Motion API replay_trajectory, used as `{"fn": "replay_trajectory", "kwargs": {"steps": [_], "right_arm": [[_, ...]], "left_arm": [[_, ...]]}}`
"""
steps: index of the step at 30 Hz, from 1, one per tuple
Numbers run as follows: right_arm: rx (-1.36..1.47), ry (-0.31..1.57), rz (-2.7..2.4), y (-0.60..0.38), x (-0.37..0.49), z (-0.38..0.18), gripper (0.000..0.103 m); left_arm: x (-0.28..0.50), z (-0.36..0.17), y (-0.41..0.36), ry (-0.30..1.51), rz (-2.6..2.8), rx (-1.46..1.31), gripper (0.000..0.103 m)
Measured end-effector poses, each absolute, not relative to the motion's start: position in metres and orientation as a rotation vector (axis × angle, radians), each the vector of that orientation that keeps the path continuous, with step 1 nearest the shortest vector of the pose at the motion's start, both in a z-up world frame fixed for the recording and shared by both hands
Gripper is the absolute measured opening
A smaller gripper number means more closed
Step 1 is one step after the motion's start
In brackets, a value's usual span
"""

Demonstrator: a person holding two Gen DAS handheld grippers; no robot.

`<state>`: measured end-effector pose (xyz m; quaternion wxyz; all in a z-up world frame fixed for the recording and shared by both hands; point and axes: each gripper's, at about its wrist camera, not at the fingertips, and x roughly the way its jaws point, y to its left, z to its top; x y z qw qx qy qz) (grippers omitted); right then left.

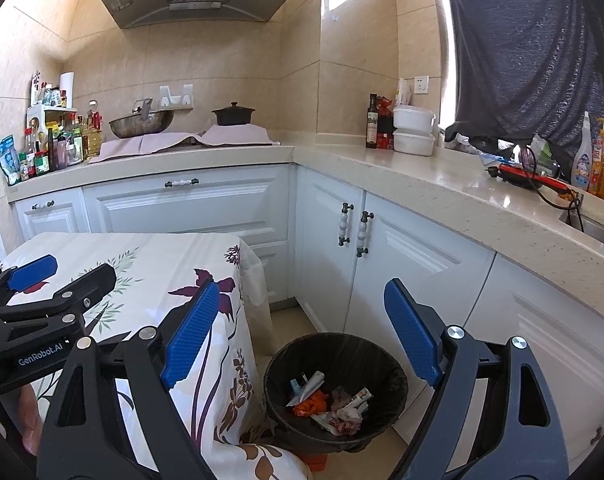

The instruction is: Collect trash

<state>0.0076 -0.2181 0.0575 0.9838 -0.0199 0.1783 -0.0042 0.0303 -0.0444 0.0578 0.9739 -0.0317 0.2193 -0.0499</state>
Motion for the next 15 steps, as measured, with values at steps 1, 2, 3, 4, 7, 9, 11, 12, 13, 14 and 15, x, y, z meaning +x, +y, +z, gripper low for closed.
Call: {"fn": "replay_trajectory", "kwargs": {"steps": [1,2,3,4,7,9,11,12,13,14,15], "right_arm": [[-0.041,0.360,-0.007,-0.217,0.009,0.057,0.082],[-0.043,0.364,-0.005,-0.215,0.010,0.056,0.082],[-0.043,0.366,-0.002,-0.214,0.011,0.056,0.082],[-0.044,0.367,0.002,-0.212,0.012,0.056,0.082],[-0.051,0.374,0.024,-0.205,0.018,0.055,0.082],[-0.045,0.383,0.054,-0.198,0.025,0.055,0.084],[-0.036,0.386,0.085,-0.190,0.033,0.054,0.090],[-0.031,0.393,0.108,-0.185,0.039,0.053,0.091],[-0.030,0.404,0.129,-0.179,0.046,0.051,0.091],[-0.029,0.419,0.156,-0.170,0.056,0.049,0.091],[-0.031,0.430,0.172,-0.163,0.064,0.047,0.093]], "left_arm": [[0.030,0.057,-0.043,0.435,-0.106,-0.069,0.093],[0.031,0.057,-0.042,0.428,-0.107,-0.070,0.093],[0.031,0.057,-0.041,0.420,-0.106,-0.070,0.093],[0.031,0.057,-0.040,0.414,-0.104,-0.067,0.093],[0.036,0.056,-0.038,0.421,-0.096,-0.034,0.094],[0.043,0.051,-0.031,0.447,-0.077,-0.024,0.094],[0.054,0.042,-0.020,0.492,-0.036,-0.012,0.094],[0.059,0.036,-0.012,0.516,-0.016,-0.008,0.094],[0.065,0.029,0.000,0.544,0.013,-0.013,0.094],[0.070,0.024,0.009,0.561,0.034,-0.020,0.094],[0.077,0.017,0.025,0.578,0.066,-0.032,0.094]]}}
